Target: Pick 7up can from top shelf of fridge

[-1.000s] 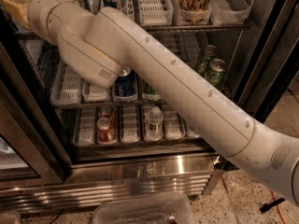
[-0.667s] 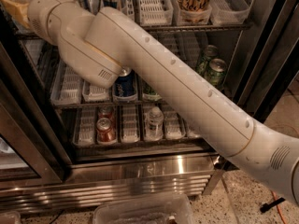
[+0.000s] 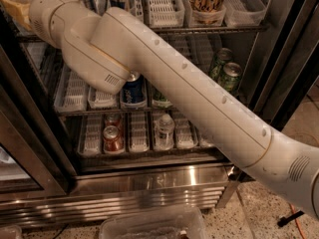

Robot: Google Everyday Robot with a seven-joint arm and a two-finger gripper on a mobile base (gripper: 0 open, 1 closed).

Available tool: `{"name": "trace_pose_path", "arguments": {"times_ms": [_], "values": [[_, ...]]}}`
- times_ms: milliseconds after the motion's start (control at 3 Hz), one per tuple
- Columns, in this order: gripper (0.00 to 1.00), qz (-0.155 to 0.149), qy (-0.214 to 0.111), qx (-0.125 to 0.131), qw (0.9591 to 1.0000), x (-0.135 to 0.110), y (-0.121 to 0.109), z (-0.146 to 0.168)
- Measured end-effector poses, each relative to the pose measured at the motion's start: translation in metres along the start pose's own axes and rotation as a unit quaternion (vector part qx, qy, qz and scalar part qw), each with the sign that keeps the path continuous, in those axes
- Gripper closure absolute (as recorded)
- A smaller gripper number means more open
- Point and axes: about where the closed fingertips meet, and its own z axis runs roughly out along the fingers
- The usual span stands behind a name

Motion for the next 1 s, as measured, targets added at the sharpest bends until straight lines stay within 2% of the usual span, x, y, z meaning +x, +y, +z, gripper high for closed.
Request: {"name": "trace_pose_path", "arguments": {"times_ms": [333, 1000], "values": [[1.00, -0.019, -0.025, 0.004, 0.9995, -0.024, -0.001, -0.001], [1.00, -0.064, -0.074, 0.011, 0.9951, -0.069, 0.000, -0.004]]}}
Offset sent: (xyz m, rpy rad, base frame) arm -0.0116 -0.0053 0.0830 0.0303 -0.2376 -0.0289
